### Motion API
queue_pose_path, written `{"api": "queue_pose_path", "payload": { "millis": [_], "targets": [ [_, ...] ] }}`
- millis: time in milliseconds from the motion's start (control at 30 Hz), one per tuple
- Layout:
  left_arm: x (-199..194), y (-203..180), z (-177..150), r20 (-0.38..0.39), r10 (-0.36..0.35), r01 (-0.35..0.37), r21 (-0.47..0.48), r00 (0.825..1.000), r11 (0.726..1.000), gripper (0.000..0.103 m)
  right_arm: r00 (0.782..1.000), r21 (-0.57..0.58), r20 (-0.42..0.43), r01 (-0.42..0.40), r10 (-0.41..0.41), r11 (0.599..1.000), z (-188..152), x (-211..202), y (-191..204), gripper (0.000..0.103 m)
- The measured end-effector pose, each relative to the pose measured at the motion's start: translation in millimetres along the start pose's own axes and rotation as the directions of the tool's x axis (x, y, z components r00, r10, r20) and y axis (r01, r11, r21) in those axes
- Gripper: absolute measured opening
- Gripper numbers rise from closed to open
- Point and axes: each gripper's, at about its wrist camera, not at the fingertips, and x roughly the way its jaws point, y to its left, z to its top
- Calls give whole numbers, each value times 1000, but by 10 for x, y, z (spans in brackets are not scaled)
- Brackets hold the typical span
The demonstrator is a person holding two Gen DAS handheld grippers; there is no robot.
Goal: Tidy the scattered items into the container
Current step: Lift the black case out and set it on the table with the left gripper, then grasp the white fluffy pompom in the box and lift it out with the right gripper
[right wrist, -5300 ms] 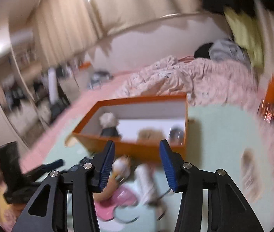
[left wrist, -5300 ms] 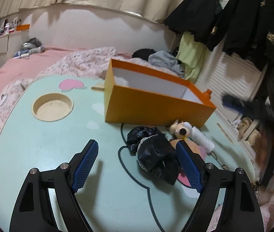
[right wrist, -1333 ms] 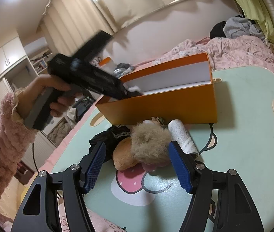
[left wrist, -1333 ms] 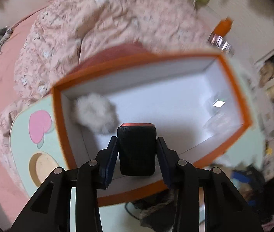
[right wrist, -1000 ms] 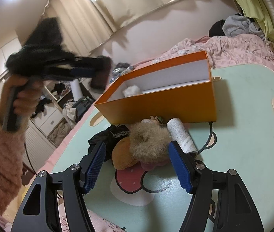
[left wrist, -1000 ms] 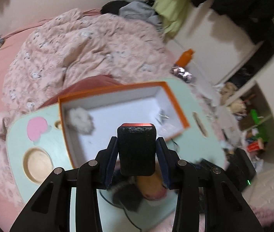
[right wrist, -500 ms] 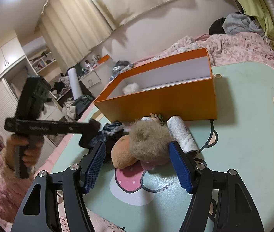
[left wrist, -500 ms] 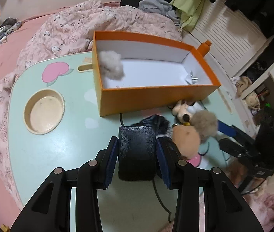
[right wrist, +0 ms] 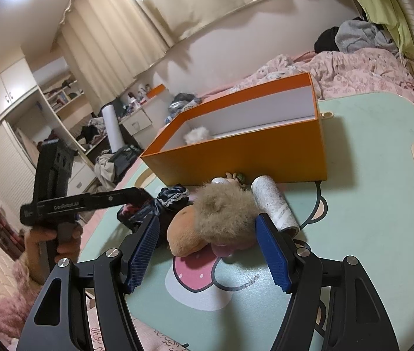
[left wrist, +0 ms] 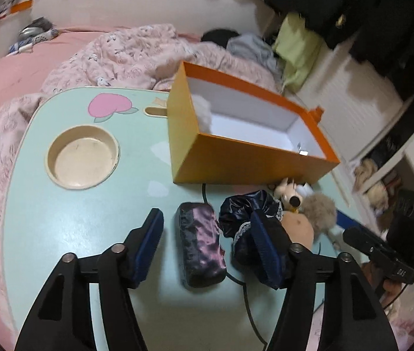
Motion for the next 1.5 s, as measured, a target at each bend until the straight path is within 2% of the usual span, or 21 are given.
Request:
{"api": "queue_pose_path", "payload": {
  "millis": [167, 267, 367, 433, 500, 567, 633, 733, 867, 933, 1000, 1067, 1100, 1200, 1400, 1500],
  "targets": [
    [82, 91, -106, 36, -9, 11, -29, 999, 1000, 63, 999, -53, 37, -20, 22, 998, 174, -80, 141, 68],
    [38, 147, -176, 91, -46, 51, -52, 995, 997, 63, 998, -98, 40, -35, 39, 995, 469, -32, 348, 68],
    [-44, 178, -241, 150, -73, 84, -70, 986, 994, 63, 1000, -109, -24, 14, -17, 994, 891, 246, 553, 68],
    [-86, 168, -264, 185, -65, 78, -64, 981, 995, 63, 990, -111, -121, 59, -72, 992, 1180, 618, 637, 68],
    [-111, 149, -273, 210, -48, 60, -55, 977, 997, 65, 968, -138, -224, 83, -113, 987, 1349, 998, 679, 68],
    [-108, 133, -272, 215, -31, 42, -47, 976, 998, 65, 927, -179, -342, 99, -156, 979, 1444, 1442, 689, 68],
    [-94, 134, -270, 213, -29, 40, -46, 977, 998, 65, 899, -155, -397, 132, -184, 979, 1506, 1773, 614, 68],
    [-85, 159, -264, 211, -40, 53, -54, 977, 997, 65, 865, -159, -445, 179, -232, 971, 1508, 2070, 504, 67],
    [-107, 184, -282, 211, -63, 78, -64, 975, 995, 65, 792, -308, -498, 218, -353, 926, 1462, 2357, 522, 65],
    [-102, 186, -283, 211, -68, 85, -68, 975, 994, 65, 775, -377, -501, 206, -386, 903, 1420, 2451, 566, 63],
    [-95, 172, -286, 207, -68, 83, -65, 976, 994, 65, 769, -425, -497, 188, -402, 886, 1389, 2507, 586, 57],
    [-98, 153, -294, 205, -64, 77, -58, 977, 995, 65, 758, -465, -506, 162, -411, 871, 1326, 2580, 615, 26],
    [-100, 146, -297, 204, -63, 75, -53, 977, 996, 65, 756, -470, -509, 156, -411, 869, 1318, 2620, 591, 27],
    [-102, 133, -309, 202, -62, 73, -46, 977, 996, 65, 778, -459, -494, 147, -389, 876, 1329, 2584, 600, 26],
    [-114, 162, -314, 213, -66, 81, -63, 975, 995, 65, 867, -406, -385, 150, -317, 902, 1476, 2115, 661, 26],
    [-115, 187, -319, 217, -64, 82, -73, 974, 994, 65, 917, -379, -295, 147, -270, 913, 1494, 1648, 706, 26]
  ]
}}
